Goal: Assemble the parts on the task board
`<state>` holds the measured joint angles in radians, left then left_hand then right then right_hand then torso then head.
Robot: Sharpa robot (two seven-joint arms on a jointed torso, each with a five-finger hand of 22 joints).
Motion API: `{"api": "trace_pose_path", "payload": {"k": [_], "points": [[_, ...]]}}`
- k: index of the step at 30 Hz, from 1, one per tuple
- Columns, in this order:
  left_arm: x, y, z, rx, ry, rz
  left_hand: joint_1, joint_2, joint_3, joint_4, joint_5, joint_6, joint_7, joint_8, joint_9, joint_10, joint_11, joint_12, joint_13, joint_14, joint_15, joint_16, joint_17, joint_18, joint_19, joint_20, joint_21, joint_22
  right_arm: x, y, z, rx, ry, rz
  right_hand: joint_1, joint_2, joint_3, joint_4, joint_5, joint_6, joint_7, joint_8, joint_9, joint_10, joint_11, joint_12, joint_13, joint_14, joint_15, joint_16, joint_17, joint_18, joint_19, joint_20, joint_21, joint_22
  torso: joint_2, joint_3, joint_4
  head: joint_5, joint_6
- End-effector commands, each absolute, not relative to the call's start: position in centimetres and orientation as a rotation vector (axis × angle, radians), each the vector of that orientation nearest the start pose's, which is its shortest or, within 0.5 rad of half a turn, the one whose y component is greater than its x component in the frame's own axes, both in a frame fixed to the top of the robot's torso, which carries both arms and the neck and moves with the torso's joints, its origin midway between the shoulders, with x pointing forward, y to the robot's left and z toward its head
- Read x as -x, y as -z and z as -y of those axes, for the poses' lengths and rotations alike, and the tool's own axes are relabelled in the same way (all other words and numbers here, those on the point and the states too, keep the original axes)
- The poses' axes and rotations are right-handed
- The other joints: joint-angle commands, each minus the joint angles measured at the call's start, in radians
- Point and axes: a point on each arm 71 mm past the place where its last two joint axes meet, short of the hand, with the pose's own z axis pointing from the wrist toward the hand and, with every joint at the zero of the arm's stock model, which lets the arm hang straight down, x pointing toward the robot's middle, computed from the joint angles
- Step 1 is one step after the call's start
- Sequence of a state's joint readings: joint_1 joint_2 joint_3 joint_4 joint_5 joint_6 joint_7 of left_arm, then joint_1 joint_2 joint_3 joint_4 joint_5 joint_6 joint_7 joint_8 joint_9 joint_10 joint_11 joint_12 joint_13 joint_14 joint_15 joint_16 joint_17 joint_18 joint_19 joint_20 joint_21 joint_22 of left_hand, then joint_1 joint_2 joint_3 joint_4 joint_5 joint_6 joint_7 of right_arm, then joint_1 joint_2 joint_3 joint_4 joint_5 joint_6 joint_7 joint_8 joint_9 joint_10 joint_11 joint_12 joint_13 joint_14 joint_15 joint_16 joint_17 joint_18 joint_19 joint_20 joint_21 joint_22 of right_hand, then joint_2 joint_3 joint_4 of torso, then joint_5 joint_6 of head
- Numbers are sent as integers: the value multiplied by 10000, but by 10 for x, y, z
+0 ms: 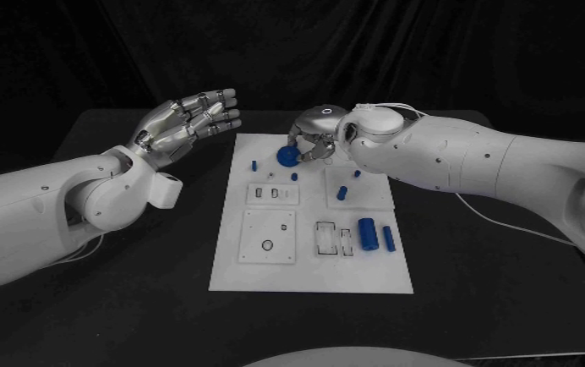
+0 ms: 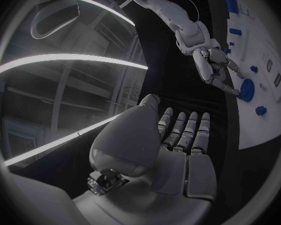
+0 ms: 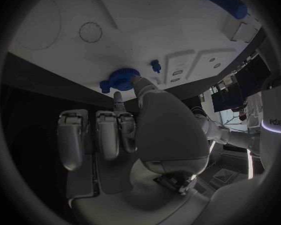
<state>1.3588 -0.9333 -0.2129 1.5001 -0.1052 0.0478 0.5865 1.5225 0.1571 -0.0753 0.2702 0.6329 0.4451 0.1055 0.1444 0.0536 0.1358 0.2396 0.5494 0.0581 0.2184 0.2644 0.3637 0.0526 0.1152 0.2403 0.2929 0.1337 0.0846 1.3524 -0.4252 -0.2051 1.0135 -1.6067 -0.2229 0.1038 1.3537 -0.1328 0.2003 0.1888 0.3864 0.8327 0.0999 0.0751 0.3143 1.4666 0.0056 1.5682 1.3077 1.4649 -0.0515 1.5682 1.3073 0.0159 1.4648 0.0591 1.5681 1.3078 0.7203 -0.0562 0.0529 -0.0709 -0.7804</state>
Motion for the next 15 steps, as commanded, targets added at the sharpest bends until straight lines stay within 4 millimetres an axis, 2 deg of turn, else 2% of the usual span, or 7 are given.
{"api": "trace_pose_path", "payload": {"k": [1,4,7,9,12,14,15], "points": [[-485,148,-243,7482,18296,-14611,109,-18,58,23,52,41,2,38,12,-13,37,9,6,56,-38,63,12,-173,-6,-17,39,-9,-565,183,119,6248,-5312,-16334,-87,-10,-21,-3,-71,-58,19,-44,-17,1042,64,26,2631,1059,42,26,2635,-159,1060,54,27,2630,-5,0,-9,13,-11],[-484,148,-243,7482,18306,-14615,109,-18,58,23,52,41,2,38,12,-13,37,9,6,56,-38,63,12,-173,-6,-17,39,-9,-564,182,121,6228,-5378,-16171,-91,-5,-21,-1,-84,-57,18,-46,-22,1042,62,26,2631,1059,41,26,2635,-159,1060,53,27,2630,-5,1,-6,23,-5],[-484,148,-244,7486,18311,-14610,109,-18,58,23,52,41,2,38,12,-13,37,9,6,56,-38,63,12,-173,-6,-17,39,-9,-562,179,127,6153,-5557,-15667,-118,49,-13,6,-218,7,-58,-37,-66,1042,11,26,2631,1059,8,26,2635,-159,1060,34,27,2630,-7,0,-9,37,35],[-484,148,-245,7495,18297,-14597,118,-20,69,19,59,42,13,39,11,-22,34,6,5,48,-36,57,11,-174,-10,-17,37,-11,-559,175,132,6111,-5734,-15211,-174,79,-50,29,-674,99,-104,-32,-133,1042,-38,26,2631,1059,-43,26,2635,-159,1060,-10,27,2630,-7,0,-11,69,50],[-483,148,-247,7519,18257,-14580,122,-18,74,18,61,49,17,41,12,-24,33,10,5,54,-34,69,12,-174,-4,-17,41,-10,-554,165,144,6079,-5979,-14440,-229,97,-92,83,-1021,198,-156,-11,-177,1042,-81,26,2631,1059,-77,26,2635,-159,1060,-44,27,2630,-5,-2,-1,105,73],[-483,148,-248,7534,18229,-14572,122,-18,74,18,61,49,17,41,12,-24,33,10,5,54,-34,69,12,-174,-4,-17,41,-10,-551,157,154,6068,-6067,-14042,-332,68,-223,291,-1800,426,-218,49,-230,1042,-145,26,2631,1059,-133,26,2635,-159,1060,-101,27,2630,-8,-2,-3,111,74],[-483,148,-248,7540,18219,-14570,122,-18,74,18,61,49,17,41,12,-24,33,10,5,54,-34,69,12,-174,-4,-17,41,-10,-549,154,159,6060,-6087,-13906,-331,47,-254,357,-1924,477,-231,57,-247,1042,-155,26,2631,1059,-148,26,2635,-159,1060,-113,27,2630,-9,-2,-5,116,77]]}}
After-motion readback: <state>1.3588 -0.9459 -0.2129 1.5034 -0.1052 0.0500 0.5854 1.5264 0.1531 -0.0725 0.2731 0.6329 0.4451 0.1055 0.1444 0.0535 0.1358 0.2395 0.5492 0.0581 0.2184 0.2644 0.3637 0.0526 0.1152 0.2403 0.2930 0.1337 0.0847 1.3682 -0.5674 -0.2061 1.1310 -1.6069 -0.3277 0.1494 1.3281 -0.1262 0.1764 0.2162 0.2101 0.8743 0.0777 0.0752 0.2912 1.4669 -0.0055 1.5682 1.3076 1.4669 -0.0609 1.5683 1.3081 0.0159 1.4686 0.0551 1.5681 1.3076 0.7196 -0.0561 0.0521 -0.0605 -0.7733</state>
